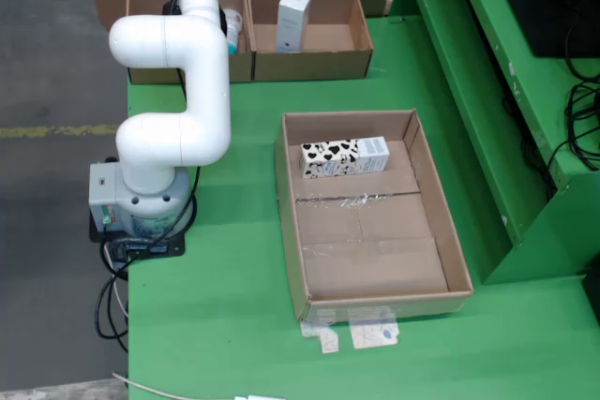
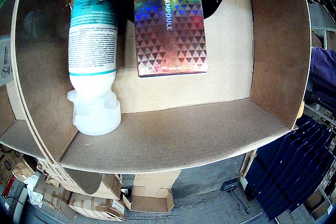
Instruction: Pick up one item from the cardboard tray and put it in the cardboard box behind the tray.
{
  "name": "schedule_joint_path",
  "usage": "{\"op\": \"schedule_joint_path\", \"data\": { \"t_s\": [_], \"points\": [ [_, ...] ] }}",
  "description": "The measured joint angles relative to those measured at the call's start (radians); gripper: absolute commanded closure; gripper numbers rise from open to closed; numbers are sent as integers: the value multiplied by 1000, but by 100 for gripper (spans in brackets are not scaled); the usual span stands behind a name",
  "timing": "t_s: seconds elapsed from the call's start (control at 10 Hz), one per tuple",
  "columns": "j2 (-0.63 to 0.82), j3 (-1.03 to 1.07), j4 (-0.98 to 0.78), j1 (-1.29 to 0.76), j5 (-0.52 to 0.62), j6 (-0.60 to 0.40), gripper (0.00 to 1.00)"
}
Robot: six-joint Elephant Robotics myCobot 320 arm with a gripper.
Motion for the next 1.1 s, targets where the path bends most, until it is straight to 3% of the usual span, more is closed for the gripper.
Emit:
{"op": "schedule_joint_path", "data": {
  "t_s": [0.3, 1.1],
  "points": [
    [0, -2, -3, -2, 2, 0, 100],
    [-3, -25, -21, -6, 12, -2, 20]
  ]
}}
